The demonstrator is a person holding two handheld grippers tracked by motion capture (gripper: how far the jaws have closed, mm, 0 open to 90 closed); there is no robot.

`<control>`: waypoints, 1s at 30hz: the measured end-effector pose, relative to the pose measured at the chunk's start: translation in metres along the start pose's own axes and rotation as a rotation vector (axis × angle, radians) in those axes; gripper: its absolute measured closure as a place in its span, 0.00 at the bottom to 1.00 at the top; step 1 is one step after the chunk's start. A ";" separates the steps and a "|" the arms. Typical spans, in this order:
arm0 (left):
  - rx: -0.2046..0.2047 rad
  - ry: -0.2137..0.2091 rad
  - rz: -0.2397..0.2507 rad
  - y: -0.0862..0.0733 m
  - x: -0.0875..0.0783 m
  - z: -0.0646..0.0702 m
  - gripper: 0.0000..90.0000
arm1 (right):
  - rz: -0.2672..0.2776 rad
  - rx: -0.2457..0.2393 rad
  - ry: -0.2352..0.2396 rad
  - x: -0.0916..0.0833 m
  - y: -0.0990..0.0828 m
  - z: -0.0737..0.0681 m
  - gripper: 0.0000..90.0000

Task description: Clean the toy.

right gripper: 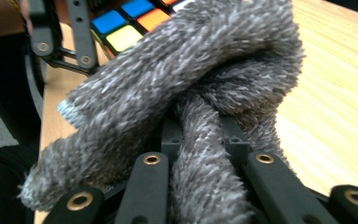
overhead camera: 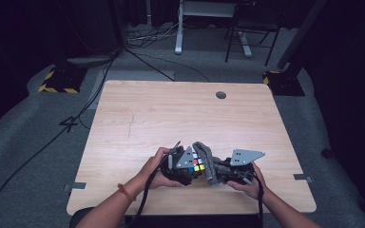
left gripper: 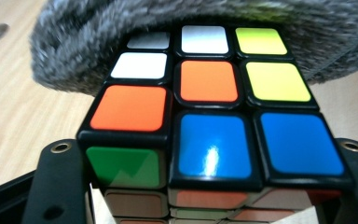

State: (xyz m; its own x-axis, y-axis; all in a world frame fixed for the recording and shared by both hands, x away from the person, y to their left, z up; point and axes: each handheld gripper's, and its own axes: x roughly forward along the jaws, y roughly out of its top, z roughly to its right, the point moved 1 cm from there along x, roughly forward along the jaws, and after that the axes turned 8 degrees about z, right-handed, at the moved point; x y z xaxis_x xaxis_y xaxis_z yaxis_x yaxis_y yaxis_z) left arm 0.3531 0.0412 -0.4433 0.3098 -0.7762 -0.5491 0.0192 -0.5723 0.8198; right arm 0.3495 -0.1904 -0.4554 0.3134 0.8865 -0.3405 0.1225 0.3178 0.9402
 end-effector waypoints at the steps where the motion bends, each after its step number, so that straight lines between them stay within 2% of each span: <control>1: 0.001 -0.002 -0.003 0.000 0.000 0.000 0.35 | 0.002 -0.011 -0.004 -0.001 0.001 -0.001 0.85; 3: -0.003 -0.003 -0.014 -0.001 0.002 0.000 0.34 | 0.026 -0.014 0.006 -0.002 0.002 -0.002 0.85; 5: 0.013 -0.014 -0.036 -0.002 0.003 0.000 0.32 | 0.032 -0.020 0.021 -0.002 0.003 -0.003 0.85; 10: 0.057 -0.012 -0.034 -0.002 0.001 0.003 0.32 | 0.040 -0.053 0.039 -0.002 0.004 -0.006 0.85; 12: 0.051 -0.039 -0.027 -0.003 0.001 0.002 0.32 | 0.049 -0.052 0.044 -0.003 0.006 -0.006 0.85; 13: 0.052 -0.032 -0.031 -0.003 0.001 0.001 0.33 | 0.046 -0.055 0.042 -0.003 0.006 -0.006 0.85; 14: 0.059 -0.030 -0.034 -0.003 0.001 0.001 0.33 | 0.037 -0.056 0.033 -0.002 0.006 -0.006 0.85; 16: 0.040 -0.045 0.003 -0.003 -0.002 0.000 0.35 | 0.005 -0.060 0.016 0.000 0.004 -0.005 0.85; 19: 0.035 -0.046 0.052 0.000 -0.007 0.000 0.37 | -0.048 -0.045 -0.005 0.005 -0.002 -0.001 0.85; 20: 0.039 -0.046 0.053 0.002 -0.008 0.001 0.37 | -0.053 -0.041 -0.004 0.006 -0.003 -0.001 0.85; 22: 0.073 -0.032 0.031 0.003 -0.006 0.004 0.37 | -0.066 -0.041 0.003 0.010 -0.005 -0.002 0.85; 23: 0.074 -0.034 0.029 0.002 -0.006 0.004 0.37 | -0.071 -0.045 0.002 0.010 -0.005 -0.002 0.85; 26: 0.080 -0.021 0.018 0.002 -0.006 0.003 0.37 | -0.036 -0.052 0.009 0.006 -0.001 -0.003 0.85; 27: 0.077 -0.022 0.015 0.001 -0.005 0.003 0.37 | -0.008 -0.042 0.013 0.002 0.001 -0.003 0.85; 30: 0.080 -0.033 0.013 0.001 -0.003 0.002 0.36 | 0.032 -0.032 0.013 -0.004 0.005 -0.003 0.85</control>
State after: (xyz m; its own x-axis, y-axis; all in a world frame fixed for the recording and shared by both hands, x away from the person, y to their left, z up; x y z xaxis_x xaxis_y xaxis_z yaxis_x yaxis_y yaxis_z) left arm 0.3503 0.0423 -0.4417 0.2777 -0.7914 -0.5446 -0.0608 -0.5802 0.8122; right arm 0.3458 -0.1913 -0.4496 0.3045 0.9007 -0.3099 0.0821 0.2993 0.9506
